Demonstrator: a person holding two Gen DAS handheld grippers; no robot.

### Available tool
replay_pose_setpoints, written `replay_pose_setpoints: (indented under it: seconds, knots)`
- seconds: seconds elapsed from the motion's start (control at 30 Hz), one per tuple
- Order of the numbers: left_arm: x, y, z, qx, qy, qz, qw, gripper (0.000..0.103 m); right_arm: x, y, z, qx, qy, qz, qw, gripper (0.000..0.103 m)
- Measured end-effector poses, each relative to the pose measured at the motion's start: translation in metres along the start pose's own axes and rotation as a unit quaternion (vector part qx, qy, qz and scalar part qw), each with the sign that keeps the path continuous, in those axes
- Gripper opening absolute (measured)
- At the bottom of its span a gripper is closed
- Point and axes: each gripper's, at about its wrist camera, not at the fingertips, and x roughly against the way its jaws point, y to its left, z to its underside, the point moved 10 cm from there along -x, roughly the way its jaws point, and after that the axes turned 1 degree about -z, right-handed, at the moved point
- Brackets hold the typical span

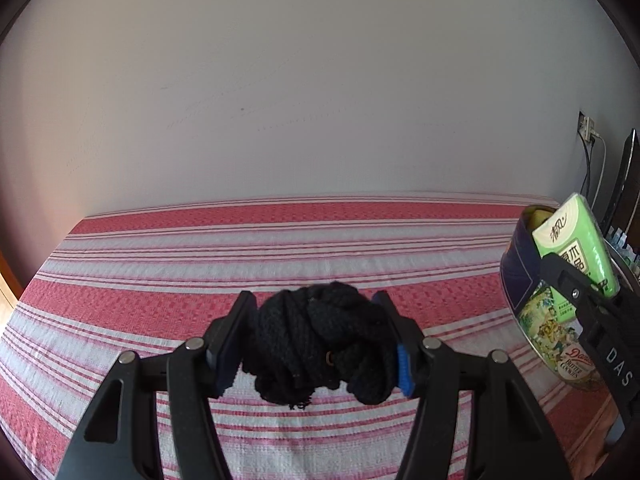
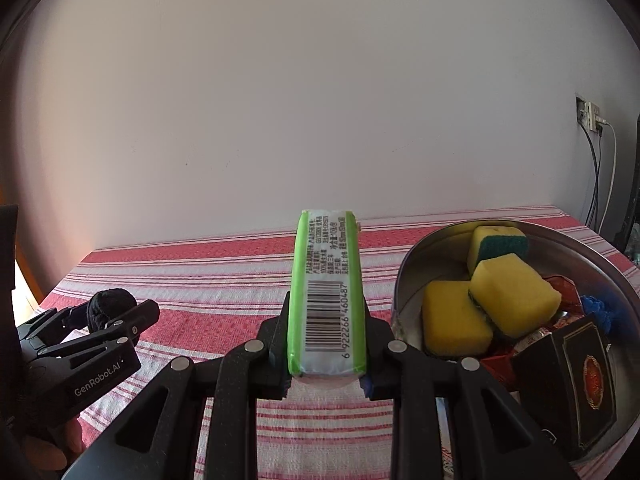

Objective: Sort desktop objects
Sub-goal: 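Lift the black sock in left tool while right tool lifts the tissue pack toward the tin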

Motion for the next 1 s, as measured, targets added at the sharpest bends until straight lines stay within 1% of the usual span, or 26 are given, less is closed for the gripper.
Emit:
replay_pose_setpoints:
  seconds: [0.1,0.23,0.37,0.53,0.67,0.73,0.83,1.0]
  knots:
    - [0.012,-0.023,0.002,-0.014,-0.009,0.018,0.9997,0.060,0.019,-0.004,-0.005,-0.005,-0.026,0.010,1.000,0.027]
    - [0.032,-0.052,-0.005,-0.008,-0.026,0.044,0.9987,0.060,0.050,-0.028,-0.012,-0.005,-0.060,0.030,0.998,0.027]
    - [0.049,-0.083,-0.011,-0.011,-0.035,0.065,0.9972,0.060,0.074,-0.057,-0.019,-0.001,-0.067,0.053,0.996,0.027]
    - [0.070,-0.125,-0.020,-0.044,-0.052,0.068,0.9953,0.060,0.102,-0.096,-0.028,-0.007,-0.077,0.084,0.993,0.027]
    - [0.083,-0.161,-0.029,-0.067,-0.068,0.087,0.9916,0.060,0.123,-0.120,-0.034,-0.012,-0.091,0.106,0.990,0.027]
    - [0.087,-0.177,-0.033,-0.074,-0.073,0.103,0.9893,0.060,0.132,-0.131,-0.037,-0.014,-0.098,0.117,0.988,0.027]
    - [0.094,-0.201,-0.038,-0.081,-0.075,0.128,0.9856,0.060,0.144,-0.148,-0.041,-0.021,-0.104,0.131,0.986,0.027]
    - [0.102,-0.233,-0.047,-0.100,-0.082,0.158,0.9790,0.060,0.163,-0.174,-0.047,-0.027,-0.117,0.163,0.979,0.027]
